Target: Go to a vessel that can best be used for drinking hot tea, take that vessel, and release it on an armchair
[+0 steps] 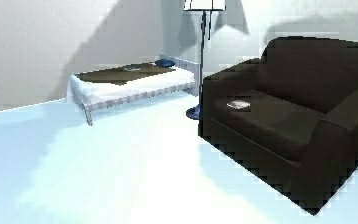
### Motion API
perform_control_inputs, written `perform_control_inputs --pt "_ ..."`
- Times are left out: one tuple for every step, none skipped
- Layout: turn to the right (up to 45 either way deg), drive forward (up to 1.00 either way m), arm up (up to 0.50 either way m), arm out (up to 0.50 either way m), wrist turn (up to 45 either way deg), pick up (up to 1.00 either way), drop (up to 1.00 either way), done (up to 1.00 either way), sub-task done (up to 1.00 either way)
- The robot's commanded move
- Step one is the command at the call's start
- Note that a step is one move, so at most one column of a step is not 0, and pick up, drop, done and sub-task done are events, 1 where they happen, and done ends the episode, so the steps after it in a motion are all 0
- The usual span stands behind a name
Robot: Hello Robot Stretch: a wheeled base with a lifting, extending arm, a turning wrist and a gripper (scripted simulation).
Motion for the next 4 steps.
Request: perform_control_inputs --pt "45.0 0.00 0.00 0.00 0.0 0.00 0.00 0.00 0.00" --pt "15.0 0.00 0.00 0.00 0.0 0.00 0.00 0.00 0.00" --pt "0.0 0.90 0.00 0.00 0.0 0.00 0.00 0.00 0.00" --pt "-21.0 0.00 0.00 0.00 0.0 0.00 0.00 0.00 0.00"
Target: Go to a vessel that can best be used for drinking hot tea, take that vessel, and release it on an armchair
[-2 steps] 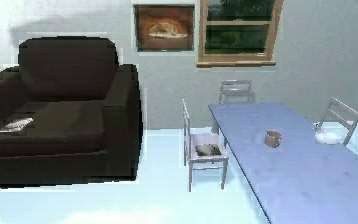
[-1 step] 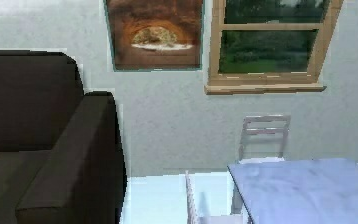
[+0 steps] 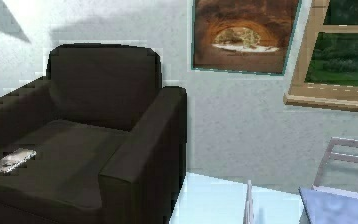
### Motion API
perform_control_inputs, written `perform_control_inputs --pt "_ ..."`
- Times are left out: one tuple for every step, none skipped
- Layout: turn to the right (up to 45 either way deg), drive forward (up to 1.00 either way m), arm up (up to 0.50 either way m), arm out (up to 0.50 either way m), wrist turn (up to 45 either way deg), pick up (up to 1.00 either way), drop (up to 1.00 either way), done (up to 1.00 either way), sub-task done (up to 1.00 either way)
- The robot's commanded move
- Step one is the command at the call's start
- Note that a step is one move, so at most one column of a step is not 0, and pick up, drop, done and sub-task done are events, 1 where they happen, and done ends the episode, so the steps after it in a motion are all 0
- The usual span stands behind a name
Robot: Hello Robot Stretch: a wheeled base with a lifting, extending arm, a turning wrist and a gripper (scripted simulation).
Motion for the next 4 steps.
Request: perform_control_inputs --pt "0.0 0.00 0.50 0.00 0.0 0.00 0.00 0.00 0.00" --pt "0.0 0.00 0.22 0.00 0.0 0.00 0.00 0.00 0.00" --pt "0.0 0.00 0.00 0.34 0.0 0.00 0.00 0.00 0.00" --pt "0.0 0.00 0.00 0.00 45.0 0.00 0.00 0.00 0.00"
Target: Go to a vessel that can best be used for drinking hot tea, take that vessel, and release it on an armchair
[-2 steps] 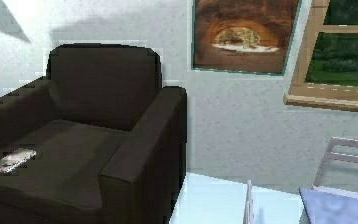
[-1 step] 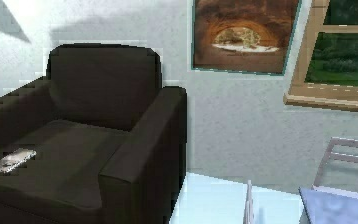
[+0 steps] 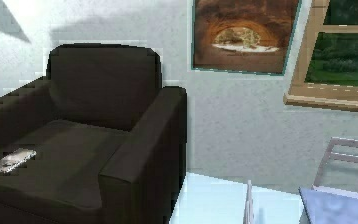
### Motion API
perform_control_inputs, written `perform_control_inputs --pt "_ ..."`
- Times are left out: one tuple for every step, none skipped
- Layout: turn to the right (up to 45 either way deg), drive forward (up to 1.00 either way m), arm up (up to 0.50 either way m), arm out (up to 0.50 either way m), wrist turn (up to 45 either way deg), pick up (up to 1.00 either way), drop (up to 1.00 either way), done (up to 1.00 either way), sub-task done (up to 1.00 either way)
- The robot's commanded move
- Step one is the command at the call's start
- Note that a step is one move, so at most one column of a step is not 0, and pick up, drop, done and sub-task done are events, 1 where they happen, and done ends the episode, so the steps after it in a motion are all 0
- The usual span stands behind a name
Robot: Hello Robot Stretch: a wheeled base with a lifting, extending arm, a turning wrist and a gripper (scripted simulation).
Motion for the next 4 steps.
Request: perform_control_inputs --pt "0.0 0.00 0.00 0.00 45.0 0.00 0.00 0.00 0.00" --pt "0.0 0.00 0.00 0.00 45.0 0.00 0.00 0.00 0.00" --pt "0.0 0.00 0.00 0.00 30.0 0.00 0.00 0.00 0.00" --pt "0.0 0.00 -0.30 0.00 0.0 0.00 0.00 0.00 0.00"
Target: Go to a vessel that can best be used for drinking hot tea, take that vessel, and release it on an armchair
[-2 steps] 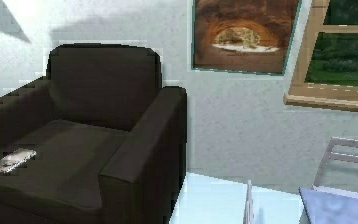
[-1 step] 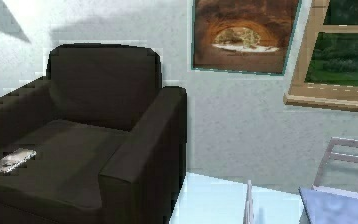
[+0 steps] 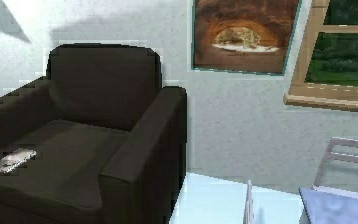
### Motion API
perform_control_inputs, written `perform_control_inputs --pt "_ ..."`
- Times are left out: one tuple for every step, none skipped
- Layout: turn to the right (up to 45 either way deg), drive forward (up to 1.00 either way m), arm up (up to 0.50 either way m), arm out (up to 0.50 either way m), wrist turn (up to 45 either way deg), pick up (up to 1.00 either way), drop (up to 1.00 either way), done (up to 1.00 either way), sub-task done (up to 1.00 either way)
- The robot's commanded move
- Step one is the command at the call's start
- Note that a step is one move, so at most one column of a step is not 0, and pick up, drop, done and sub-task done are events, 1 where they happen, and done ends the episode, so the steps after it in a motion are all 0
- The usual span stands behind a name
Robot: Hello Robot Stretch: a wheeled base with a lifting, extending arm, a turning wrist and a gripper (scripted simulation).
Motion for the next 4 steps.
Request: perform_control_inputs --pt "0.0 0.00 0.00 0.00 0.0 1.00 0.00 0.00 0.00" --pt "0.0 0.00 0.10 0.00 0.0 0.00 0.00 0.00 0.00" --pt "0.0 0.00 0.36 0.00 0.0 0.00 0.00 0.00 0.00" --pt "0.0 0.00 0.00 0.00 -45.0 0.00 0.00 0.00 0.00"
